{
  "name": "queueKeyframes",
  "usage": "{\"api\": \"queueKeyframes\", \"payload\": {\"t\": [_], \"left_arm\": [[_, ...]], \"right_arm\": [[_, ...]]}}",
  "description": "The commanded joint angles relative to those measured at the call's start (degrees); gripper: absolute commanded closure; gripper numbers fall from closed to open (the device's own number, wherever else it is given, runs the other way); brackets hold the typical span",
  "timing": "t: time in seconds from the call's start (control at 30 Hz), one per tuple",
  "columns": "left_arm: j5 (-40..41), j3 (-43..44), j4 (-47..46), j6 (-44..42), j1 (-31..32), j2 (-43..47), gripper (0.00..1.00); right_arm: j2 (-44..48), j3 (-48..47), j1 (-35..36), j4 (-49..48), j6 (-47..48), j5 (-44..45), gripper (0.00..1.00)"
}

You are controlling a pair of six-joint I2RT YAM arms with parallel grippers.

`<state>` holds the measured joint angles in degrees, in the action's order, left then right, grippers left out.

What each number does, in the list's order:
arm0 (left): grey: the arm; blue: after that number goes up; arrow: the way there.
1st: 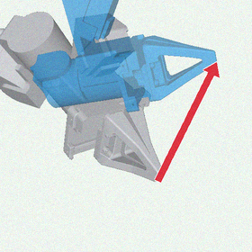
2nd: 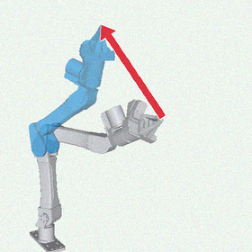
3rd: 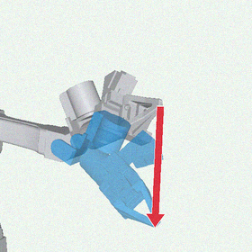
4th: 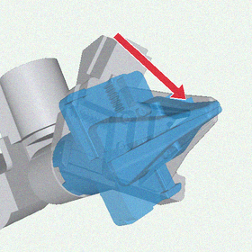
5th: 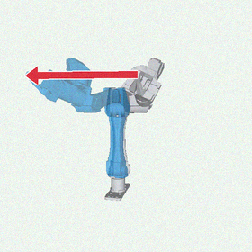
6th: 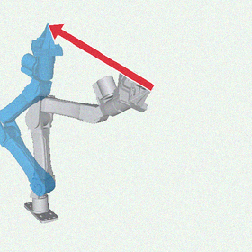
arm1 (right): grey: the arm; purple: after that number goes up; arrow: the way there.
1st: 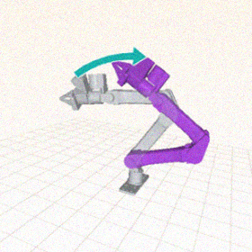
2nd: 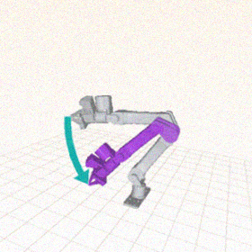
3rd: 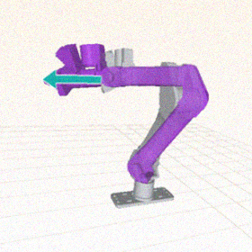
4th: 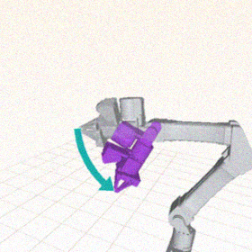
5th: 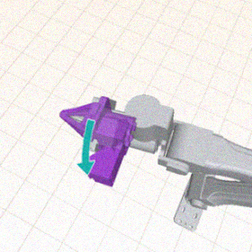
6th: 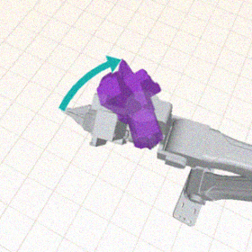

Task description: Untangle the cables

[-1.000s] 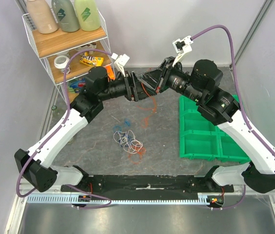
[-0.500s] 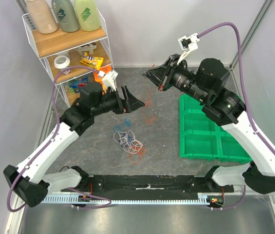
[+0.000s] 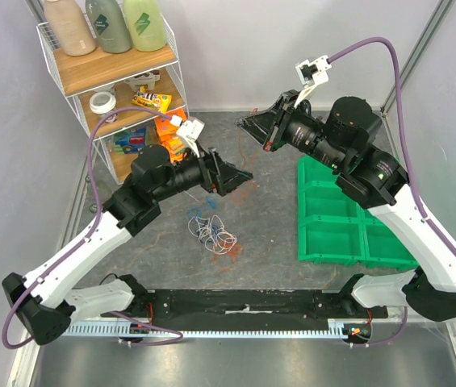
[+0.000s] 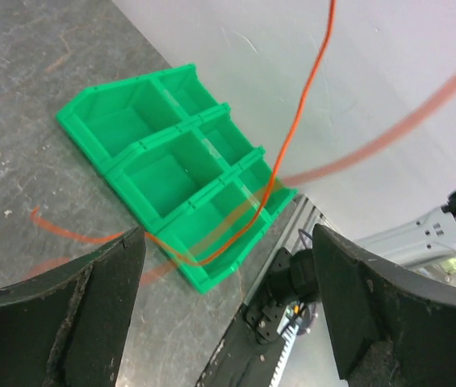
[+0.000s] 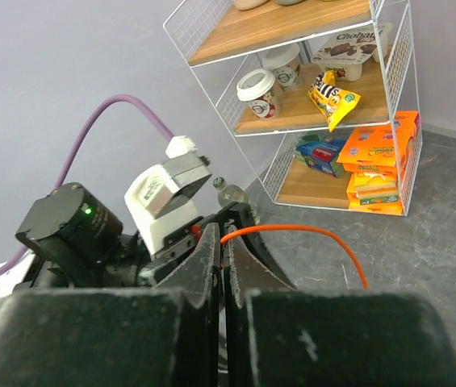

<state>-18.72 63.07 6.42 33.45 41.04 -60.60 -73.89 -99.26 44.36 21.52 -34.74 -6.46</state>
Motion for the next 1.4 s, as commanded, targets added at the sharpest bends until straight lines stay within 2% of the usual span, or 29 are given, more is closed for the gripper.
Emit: {"api": "queueKeyframes", "payload": {"t": [0.0,0.1,0.13,0.17,0.2,0.27,0.3,0.4,0.5,0.6,0.67,0.73,0.87,0.93,1.13,1.23,1.37], "left_arm": [[2.73,4.95,-6.24,-2.87,0.54,-5.83,0.12],[2.64,7.5,-7.81,-2.25,0.8,-9.53,0.19],[2.38,7.94,-7.91,-2.34,0.71,-10.23,0.27],[2.55,8.3,-7.82,-2.43,0.71,-10.59,0.36],[3.07,8.65,-7.3,-2.51,0.71,-10.85,0.52],[5.18,9.44,-2.92,-2.95,0.62,-10.77,0.88],[6.23,9.62,-1.07,-2.87,0.45,-10.51,0.98],[3.79,7.95,0.79,0.46,-1.13,-8.66,0.98],[0.97,7.24,4.03,8.53,-3.76,-7.34,0.98],[-2.54,6.81,8.77,18.28,-7.01,-7.34,0.98],[-5.78,6.63,11.42,23.04,-8.6,-8.13,0.98],[-7.82,7.06,13.35,26.65,-9.22,-9.44,0.98],[-9.23,8.03,15.55,32.45,-9.22,-10.77,0.98],[-7.74,8.65,17.48,34.57,-9.05,-11.12,0.98],[-0.45,10.85,22.76,38.69,-9.13,-11.3,0.98],[0.26,10.5,23.03,40.98,-9.22,-11.21,0.98],[0.26,9.53,23.12,43.45,-9.13,-11.3,0.99]], "right_arm": [[1.73,-1.37,-0.06,-1.13,-0.94,-0.66,1.0],[1.99,-0.76,-0.06,-1.3,-1.47,-0.66,1.0],[1.99,-0.5,-0.06,-1.3,-1.56,-0.75,1.0],[2.08,-0.23,-0.06,-1.3,-1.73,-0.84,1.0],[2.08,-0.05,-0.06,-1.13,-1.65,-0.92,1.0],[2.61,0.47,-0.06,0.53,-0.95,0.03,1.0],[2.61,0.39,-0.06,2.63,-0.07,1.17,0.97],[1.12,-2.06,-1.11,13.68,3.79,5.92,0.63],[-1.17,-2.96,-4.36,25.29,8.28,5.58,0.35],[2.33,3.79,-5.86,26.91,11.7,4.09,0.18],[4.1,8.45,-5.95,26.03,15.38,-1.41,0.03],[4.89,11.97,-5.69,23.32,16.37,-8.2,0.02],[5.86,17.17,-3.49,11.2,13.31,-10.5,0.02],[3.15,16.48,-1.92,9.07,11.81,-11.55,0.04],[-2.92,14.54,4.42,7.05,10.66,-7.26,0.12],[-3.89,14.8,6.61,6.34,10.13,-3.49,0.18],[-5.47,14.01,8.46,6.52,9.61,1.69,0.41]]}}
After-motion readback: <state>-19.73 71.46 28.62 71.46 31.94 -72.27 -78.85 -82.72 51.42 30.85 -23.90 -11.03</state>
